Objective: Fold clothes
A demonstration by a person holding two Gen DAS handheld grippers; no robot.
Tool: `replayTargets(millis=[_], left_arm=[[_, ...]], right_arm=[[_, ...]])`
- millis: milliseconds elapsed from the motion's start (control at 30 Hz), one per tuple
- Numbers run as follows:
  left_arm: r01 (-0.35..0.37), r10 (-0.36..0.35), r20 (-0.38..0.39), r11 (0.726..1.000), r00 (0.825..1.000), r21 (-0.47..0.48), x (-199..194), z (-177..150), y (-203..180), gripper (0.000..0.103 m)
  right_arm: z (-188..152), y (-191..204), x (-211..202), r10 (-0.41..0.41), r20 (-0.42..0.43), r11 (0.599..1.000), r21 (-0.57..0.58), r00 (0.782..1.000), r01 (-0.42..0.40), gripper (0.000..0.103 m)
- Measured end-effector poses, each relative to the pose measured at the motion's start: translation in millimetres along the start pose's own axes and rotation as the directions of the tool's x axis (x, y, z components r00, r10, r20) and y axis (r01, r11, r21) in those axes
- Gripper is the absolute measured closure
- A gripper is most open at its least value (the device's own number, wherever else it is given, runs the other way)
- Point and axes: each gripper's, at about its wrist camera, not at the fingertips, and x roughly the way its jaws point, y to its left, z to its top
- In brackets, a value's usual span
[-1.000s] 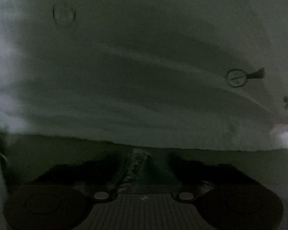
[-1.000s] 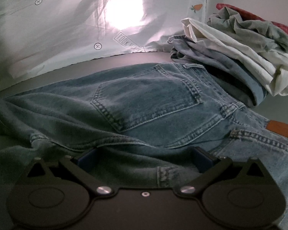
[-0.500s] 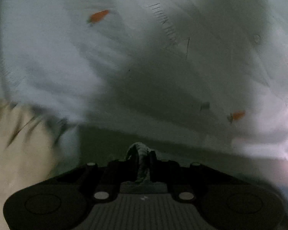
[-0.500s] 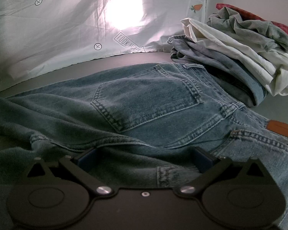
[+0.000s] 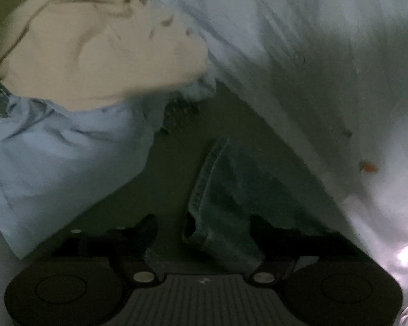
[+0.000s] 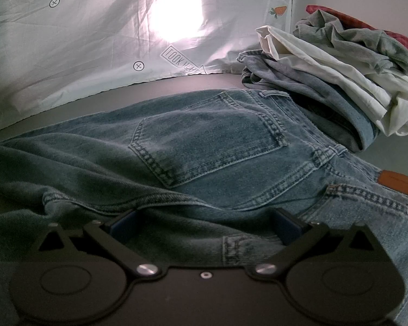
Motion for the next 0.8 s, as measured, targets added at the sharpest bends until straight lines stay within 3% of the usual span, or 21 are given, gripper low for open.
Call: replayTargets(millis=[100, 167, 200, 233, 267, 400, 533, 600, 667, 800], left_arm=[[-0.037, 0.038, -0.049, 0.999, 0.998, 0.021, 24, -1, -12, 0.022], [-0.004, 0.005, -0.069, 1.0, 0.998, 0.008, 35, -1, -17, 0.028], [-0.011, 0.012, -0.056, 1.0, 0.998, 0.02, 38, -1, -22, 0.038], [-0.025, 0.027, -0.037, 0.999, 0.999, 0.037, 40, -2, -28, 0.082], [-0.037, 0.037, -0.01, 0.998, 0.999, 0.056, 37, 2, -33, 0.091], [-0.083, 0.068, 0.112, 0.987, 0.991, 0.136, 16, 25, -52, 0.092], [-0.108, 0.081, 0.193, 0.986, 0.978, 0.13, -8, 52, -45, 0.091], [-0.165, 0.136, 0.174, 0.972, 0.975, 0.165, -5, 51, -39, 0.091], [-0.23, 0.212, 0.107, 0.95, 0.971, 0.21, 13, 39, -33, 0.089], [-0.314, 0.331, -0.012, 0.906, 0.943, 0.285, 45, 4, -18, 0.073]], right_arm=[[0, 0, 0, 0.0, 0.0, 1.0, 0.0, 1.0, 0.0, 0.0], [0, 0, 0, 0.0, 0.0, 1.0, 0.0, 1.0, 0.0, 0.0], [0, 0, 0, 0.0, 0.0, 1.0, 0.0, 1.0, 0.0, 0.0], [0, 0, 0, -0.001, 0.0, 1.0, 0.0, 1.0, 0.001, 0.0], [0, 0, 0, -0.001, 0.0, 1.0, 0.0, 1.0, 0.001, 0.0], [0, 0, 0, -0.001, 0.0, 1.0, 0.0, 1.0, 0.001, 0.0], [0, 0, 0, -0.002, 0.0, 1.0, 0.0, 1.0, 0.002, 0.0], [0, 0, 0, -0.002, 0.0, 1.0, 0.0, 1.0, 0.002, 0.0], [0, 0, 0, -0.002, -0.001, 1.0, 0.0, 1.0, 0.002, 0.0], [1, -1, 0, -0.001, -0.004, 1.0, 0.003, 1.0, 0.001, 0.0]])
